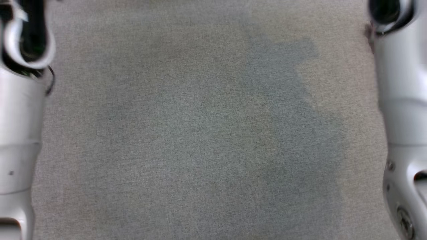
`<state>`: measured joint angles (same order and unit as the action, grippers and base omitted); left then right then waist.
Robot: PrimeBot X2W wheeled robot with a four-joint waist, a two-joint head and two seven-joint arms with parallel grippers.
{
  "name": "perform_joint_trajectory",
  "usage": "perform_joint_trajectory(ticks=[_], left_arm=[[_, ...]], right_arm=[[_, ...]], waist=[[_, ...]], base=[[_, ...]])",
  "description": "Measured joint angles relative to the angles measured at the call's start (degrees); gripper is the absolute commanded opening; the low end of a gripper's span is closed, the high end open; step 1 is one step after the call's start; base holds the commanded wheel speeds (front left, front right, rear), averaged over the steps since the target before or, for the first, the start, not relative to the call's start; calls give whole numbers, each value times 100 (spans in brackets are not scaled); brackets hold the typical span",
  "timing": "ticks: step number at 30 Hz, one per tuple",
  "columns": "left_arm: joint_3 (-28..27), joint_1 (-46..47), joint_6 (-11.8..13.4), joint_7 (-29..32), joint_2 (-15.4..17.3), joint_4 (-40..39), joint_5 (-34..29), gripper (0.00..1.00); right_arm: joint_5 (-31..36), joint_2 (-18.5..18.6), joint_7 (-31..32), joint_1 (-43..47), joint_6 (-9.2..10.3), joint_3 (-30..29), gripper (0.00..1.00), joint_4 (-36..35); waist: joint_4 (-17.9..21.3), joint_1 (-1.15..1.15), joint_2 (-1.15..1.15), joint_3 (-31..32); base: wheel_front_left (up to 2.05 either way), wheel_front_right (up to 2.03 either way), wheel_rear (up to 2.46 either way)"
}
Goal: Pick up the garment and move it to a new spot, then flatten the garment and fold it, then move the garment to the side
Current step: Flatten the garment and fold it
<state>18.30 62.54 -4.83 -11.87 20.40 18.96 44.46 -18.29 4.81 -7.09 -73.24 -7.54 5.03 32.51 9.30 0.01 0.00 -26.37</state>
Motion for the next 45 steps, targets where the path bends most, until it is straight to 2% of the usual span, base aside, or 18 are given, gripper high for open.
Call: perform_joint_trajectory(ticks=[3,9,12,16,20,27,30,33,36,40,45], left_arm=[[311,-354,-129,-164,-21,288,-224,0],[757,-1542,-213,-294,-191,827,-537,0],[832,-2291,-227,-304,-311,814,-608,0],[873,-3290,-230,-311,-312,605,-699,0],[1020,-4088,-238,-311,-256,277,-620,0],[1345,-5208,-263,-20,156,-572,-218,0],[1472,-5696,-260,291,371,-1078,-82,0],[1496,-6132,-124,569,477,-1707,193,0],[1528,-6557,-11,862,582,-2281,533,0],[1503,-6811,149,1169,731,-2776,816,0],[1397,-6776,277,1207,811,-2904,786,0]], right_arm=[[-144,53,-8,509,3,229,0,350],[-665,216,120,1820,4,773,0,772],[-920,410,371,2455,4,1071,0,691],[-1155,730,789,3254,4,1223,0,281],[-1485,950,1317,4108,4,966,0,-478],[-1372,1069,2597,5888,0,136,0,-2231],[-1007,948,3253,6779,-1,-404,0,-3162],[-675,598,3869,7551,-1,-1038,0,-4208],[-378,224,4461,8142,1,-1410,0,-5176],[-197,5,4845,8390,0,-1645,0,-5946],[-100,81,5000,8011,0,-1478,0,-5872]], waist=[[-6,0,0,-56],[-45,-1,0,-35],[-95,-1,0,85],[-167,-1,0,359],[-285,-3,0,720],[-393,-3,0,1304],[-419,-4,0,1502],[-460,-3,0,1598],[-507,-3,0,1615],[-545,-2,0,1581],[-578,-2,0,1503]], base=[[0,0,0],[0,0,0],[0,0,0],[0,0,0],[0,0,0],[0,0,0],[0,0,0],[0,0,0],[0,0,0],[0,0,0],[0,0,0]])
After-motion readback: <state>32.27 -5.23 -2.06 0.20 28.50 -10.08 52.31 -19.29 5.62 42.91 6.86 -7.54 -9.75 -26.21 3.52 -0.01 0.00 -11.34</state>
